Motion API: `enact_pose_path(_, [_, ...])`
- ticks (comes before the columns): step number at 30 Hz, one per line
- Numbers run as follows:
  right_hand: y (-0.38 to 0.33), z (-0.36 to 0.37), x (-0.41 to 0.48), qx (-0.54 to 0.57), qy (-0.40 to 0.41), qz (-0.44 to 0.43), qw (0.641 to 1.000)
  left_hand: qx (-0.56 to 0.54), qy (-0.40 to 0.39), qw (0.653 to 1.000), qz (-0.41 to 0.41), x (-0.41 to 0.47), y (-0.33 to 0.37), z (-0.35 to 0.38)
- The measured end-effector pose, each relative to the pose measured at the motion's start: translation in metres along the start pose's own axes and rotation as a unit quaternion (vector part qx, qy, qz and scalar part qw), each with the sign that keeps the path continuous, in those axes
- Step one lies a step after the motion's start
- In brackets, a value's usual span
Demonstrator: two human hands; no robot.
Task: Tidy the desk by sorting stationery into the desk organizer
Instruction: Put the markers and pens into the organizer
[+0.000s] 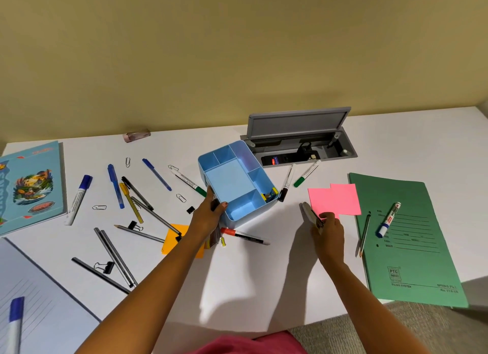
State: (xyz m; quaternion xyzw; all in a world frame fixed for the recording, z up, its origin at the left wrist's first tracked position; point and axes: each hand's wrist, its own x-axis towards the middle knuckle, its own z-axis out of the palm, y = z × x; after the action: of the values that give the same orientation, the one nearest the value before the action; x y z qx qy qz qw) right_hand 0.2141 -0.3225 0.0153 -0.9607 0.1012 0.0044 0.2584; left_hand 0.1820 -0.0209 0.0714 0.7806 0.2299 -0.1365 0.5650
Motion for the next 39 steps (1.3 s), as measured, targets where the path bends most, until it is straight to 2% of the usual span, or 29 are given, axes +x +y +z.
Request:
enact_pose_path(9, [-0.071,-0.036,-0.004,0.189,0.144,-0.068,0.969,0.0,-0.002,1.0,-0.006,0.0,0.002,0.0])
enact_pose_path(14, [-0.116,-0.047,-0.001,0.25,0.144,-0.125,0.949,0.017,-0.001,1.0,0.003,-0.002,0.003,0.0])
enact_pose_path(23, [-0.149,-0.007,0.012,0.186,0.086,-0.268,0.941,0.009,-0.001,1.0,-0.002,-0.002,0.004,-0.001])
enact_pose_path(30, [-0.147,0.024,0.016,0.152,0.086,-0.267,0.948,0.013,-0.004,1.0,0.001,-0.004,0.004,-0.001])
enact_pose_path(39, [-0.138,0.036,0.018,0.019,0.129,-0.339,0.932,0.026,0.002,1.0,-0.003,-0.004,0.005,-0.002])
